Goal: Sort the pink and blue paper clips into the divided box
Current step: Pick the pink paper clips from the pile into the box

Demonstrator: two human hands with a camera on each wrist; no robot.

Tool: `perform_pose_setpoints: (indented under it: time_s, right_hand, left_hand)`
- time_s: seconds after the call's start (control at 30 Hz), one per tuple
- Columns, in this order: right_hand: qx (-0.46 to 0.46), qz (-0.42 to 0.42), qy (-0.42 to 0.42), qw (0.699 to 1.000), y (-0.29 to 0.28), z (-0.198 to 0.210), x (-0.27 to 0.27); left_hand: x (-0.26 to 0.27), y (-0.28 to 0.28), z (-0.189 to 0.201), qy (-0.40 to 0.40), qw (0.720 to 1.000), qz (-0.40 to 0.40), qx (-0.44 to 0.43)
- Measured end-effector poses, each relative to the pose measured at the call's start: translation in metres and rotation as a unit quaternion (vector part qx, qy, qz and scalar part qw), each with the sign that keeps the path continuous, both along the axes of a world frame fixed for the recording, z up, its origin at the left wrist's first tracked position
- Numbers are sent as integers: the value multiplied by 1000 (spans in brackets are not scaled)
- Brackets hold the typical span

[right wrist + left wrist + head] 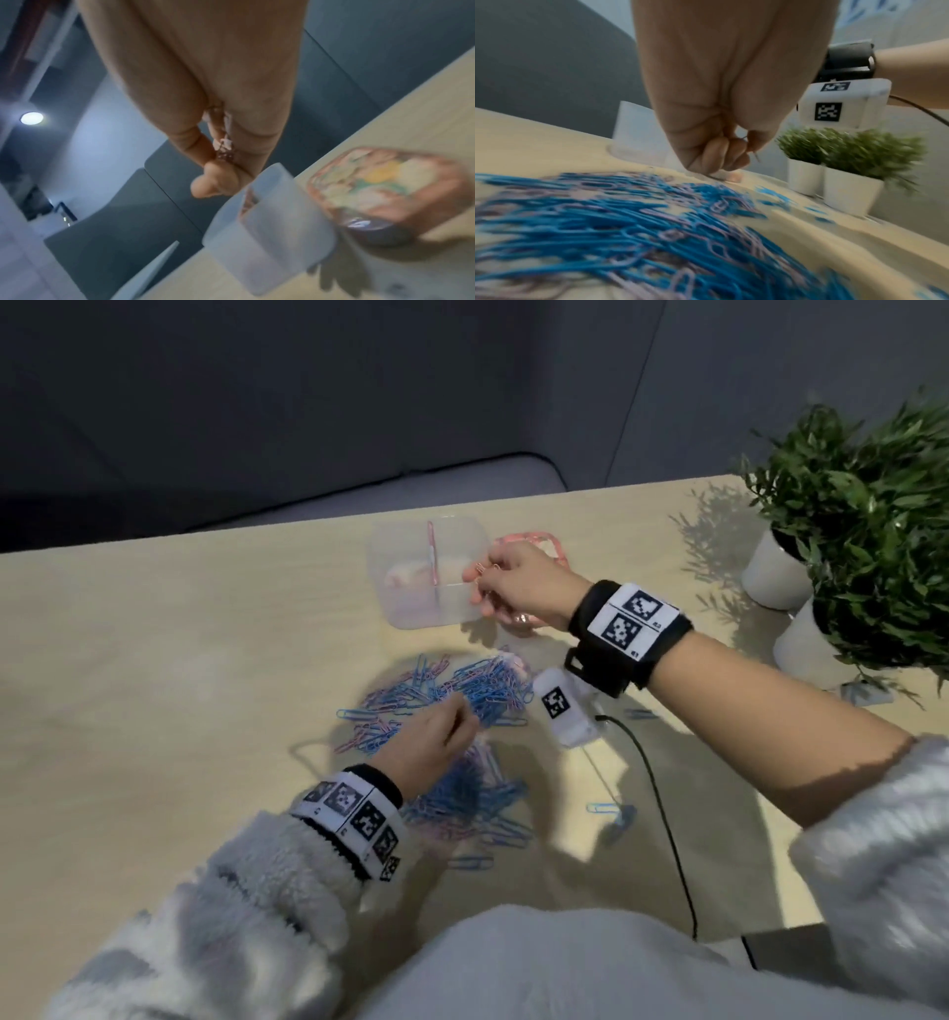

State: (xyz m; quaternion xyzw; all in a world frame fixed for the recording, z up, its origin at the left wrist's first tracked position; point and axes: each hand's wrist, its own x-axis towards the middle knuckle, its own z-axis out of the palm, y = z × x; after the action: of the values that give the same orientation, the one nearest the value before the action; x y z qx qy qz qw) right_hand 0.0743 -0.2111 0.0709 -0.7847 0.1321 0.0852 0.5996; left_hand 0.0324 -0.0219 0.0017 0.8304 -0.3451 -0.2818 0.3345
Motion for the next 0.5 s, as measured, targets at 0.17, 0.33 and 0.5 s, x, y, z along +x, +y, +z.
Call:
perform_pose_setpoints:
  time_s: [0.17, 0.33, 0.5]
  right_hand:
    - [135, -35, 67, 988, 37, 5, 70]
    - [106, -80, 101, 986, 48, -5, 97]
    - [175, -111, 71, 976, 35, 4, 85]
  left_hand:
    - [31, 23, 15, -36, 994, 96, 45]
    - [65, 22, 36, -91, 982, 159, 36]
    - [113, -9, 52, -145, 965, 219, 15]
